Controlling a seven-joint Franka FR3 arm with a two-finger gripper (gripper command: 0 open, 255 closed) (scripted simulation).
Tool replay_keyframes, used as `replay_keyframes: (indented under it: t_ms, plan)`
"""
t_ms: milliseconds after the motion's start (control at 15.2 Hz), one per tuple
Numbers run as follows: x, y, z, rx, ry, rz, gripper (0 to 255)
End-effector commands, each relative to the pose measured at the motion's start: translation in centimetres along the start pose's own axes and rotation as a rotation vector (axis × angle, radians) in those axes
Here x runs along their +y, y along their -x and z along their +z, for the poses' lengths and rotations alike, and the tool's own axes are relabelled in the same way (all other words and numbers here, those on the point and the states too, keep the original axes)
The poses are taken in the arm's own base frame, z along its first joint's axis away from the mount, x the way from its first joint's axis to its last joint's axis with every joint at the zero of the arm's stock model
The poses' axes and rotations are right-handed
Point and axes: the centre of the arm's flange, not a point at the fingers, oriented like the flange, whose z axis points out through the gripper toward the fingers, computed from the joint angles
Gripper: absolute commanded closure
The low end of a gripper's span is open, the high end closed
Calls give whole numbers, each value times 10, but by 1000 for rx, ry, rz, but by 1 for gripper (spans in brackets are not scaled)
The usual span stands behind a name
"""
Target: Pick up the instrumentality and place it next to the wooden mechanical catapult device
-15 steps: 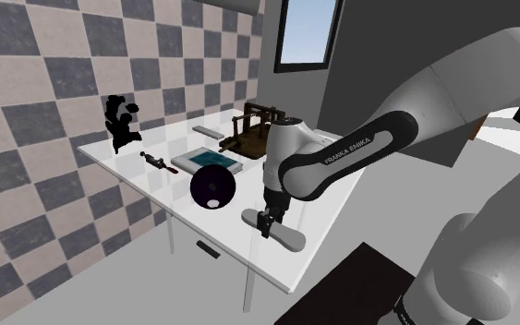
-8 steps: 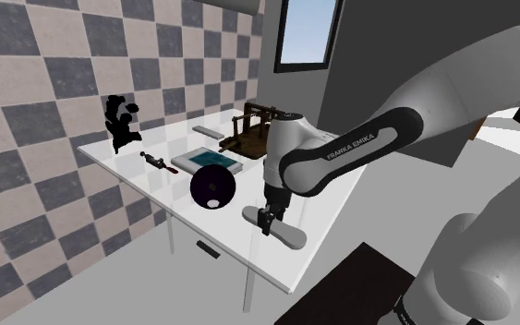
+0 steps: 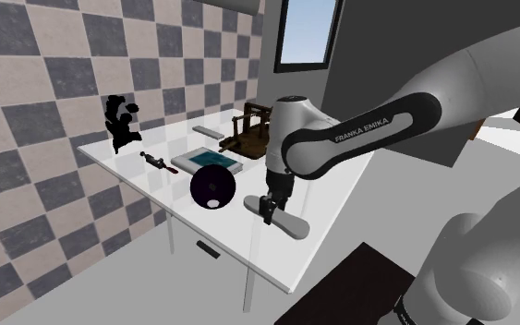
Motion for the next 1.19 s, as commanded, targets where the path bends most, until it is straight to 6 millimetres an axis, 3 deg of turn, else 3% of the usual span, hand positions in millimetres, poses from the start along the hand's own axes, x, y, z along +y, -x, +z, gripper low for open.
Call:
replay_keyframes:
  t_ms: [0, 1122]
  plan:
    - [-1, 0, -11, 0, 0, 0, 255]
    - [1, 1, -101, 0, 0, 0, 255]
